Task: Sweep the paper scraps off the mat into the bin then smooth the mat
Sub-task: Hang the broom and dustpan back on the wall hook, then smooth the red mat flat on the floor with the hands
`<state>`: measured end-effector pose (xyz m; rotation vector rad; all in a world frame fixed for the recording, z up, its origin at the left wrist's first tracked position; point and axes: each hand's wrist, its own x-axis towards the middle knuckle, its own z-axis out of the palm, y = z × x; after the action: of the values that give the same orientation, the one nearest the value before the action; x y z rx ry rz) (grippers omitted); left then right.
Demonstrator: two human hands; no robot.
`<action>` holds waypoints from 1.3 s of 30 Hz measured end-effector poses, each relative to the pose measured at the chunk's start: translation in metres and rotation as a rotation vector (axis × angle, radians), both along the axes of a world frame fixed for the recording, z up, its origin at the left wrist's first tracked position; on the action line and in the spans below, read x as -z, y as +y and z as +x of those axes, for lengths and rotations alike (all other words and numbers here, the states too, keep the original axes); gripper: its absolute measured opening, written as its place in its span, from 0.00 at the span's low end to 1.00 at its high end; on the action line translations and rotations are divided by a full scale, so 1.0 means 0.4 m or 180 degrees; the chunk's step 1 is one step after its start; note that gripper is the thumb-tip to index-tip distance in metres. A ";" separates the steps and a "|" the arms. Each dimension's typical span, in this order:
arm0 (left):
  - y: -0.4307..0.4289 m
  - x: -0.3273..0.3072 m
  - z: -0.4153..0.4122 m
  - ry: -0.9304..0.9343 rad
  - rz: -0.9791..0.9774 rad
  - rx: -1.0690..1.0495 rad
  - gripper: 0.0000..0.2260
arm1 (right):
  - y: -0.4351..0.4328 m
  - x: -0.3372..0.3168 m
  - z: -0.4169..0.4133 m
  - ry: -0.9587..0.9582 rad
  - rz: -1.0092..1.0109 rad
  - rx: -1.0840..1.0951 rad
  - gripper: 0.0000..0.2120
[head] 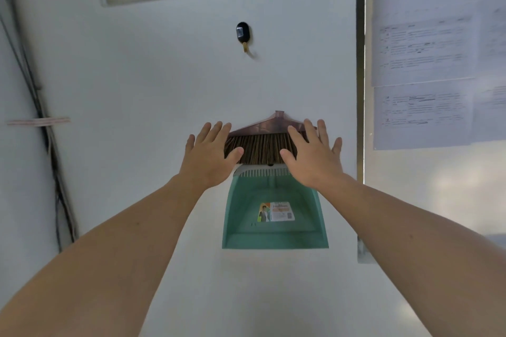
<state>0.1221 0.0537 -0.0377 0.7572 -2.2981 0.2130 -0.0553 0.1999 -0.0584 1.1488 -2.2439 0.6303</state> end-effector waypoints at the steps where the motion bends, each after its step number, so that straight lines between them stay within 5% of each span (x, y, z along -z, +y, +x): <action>1: 0.024 0.009 0.028 0.0010 0.0015 0.0023 0.29 | 0.020 0.010 0.028 -0.0010 -0.0005 0.0009 0.29; 16: 0.353 0.333 0.340 0.0050 0.0746 0.0199 0.29 | 0.377 0.311 0.388 -0.0647 0.0566 0.0135 0.28; 39: 1.143 1.410 0.422 -0.0862 0.2395 -0.0699 0.30 | 1.053 1.347 0.479 -0.2089 0.1789 -0.0393 0.28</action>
<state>0.2909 0.5110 -0.6017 1.4256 -2.5507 -0.5158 0.1363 0.6213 -0.5970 1.5139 -3.0576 0.4765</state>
